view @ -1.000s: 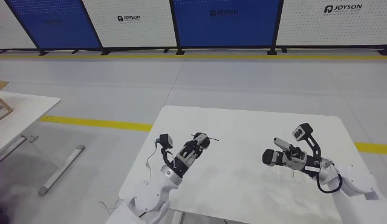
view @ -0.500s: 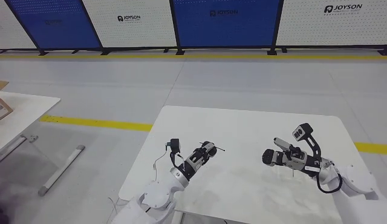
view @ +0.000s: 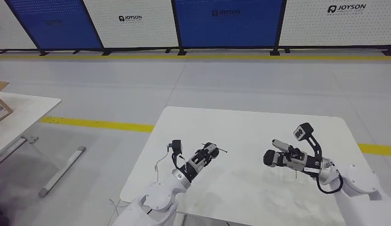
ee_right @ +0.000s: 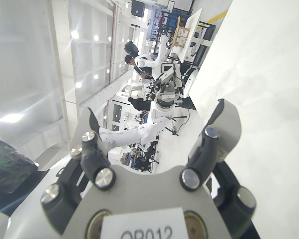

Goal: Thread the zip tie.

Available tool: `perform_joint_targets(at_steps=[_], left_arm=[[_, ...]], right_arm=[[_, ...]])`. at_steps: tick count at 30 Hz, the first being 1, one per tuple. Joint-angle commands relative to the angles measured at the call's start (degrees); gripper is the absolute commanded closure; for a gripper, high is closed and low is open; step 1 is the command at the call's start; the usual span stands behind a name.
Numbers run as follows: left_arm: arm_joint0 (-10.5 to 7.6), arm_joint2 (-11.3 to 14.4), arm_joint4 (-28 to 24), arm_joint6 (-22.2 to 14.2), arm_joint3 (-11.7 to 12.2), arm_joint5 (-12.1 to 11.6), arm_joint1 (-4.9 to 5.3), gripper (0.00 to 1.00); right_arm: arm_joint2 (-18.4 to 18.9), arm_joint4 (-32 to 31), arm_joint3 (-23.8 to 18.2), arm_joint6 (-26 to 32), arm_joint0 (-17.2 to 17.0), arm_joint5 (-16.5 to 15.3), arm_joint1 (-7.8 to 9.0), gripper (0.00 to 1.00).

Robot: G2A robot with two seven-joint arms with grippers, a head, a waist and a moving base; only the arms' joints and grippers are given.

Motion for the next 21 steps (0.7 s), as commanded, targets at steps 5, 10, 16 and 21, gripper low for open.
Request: perform_joint_targets(at_steps=[5, 10, 16, 21], left_arm=[[0.00, 0.00, 0.00, 0.00, 0.00, 0.00, 0.00, 1.00], [0.00, 0.00, 0.00, 0.00, 0.00, 0.00, 0.00, 1.00], [0.00, 0.00, 0.00, 0.00, 0.00, 0.00, 0.00, 1.00], [0.00, 0.00, 0.00, 0.00, 0.00, 0.00, 0.00, 1.00]], right_arm=[[1.90, -7.99, -1.48, 5.06, 4.39, 8.00, 1.35, 0.00], [-0.08, -22.20, -1.70, 10.22, 8.44, 12.94, 2.53, 0.00], [-0.43, -23.33, -1.51, 9.79, 8.81, 13.22, 2.55, 0.00], [-0.43, -23.33, -1.51, 9.79, 8.81, 13.22, 2.55, 0.00]])
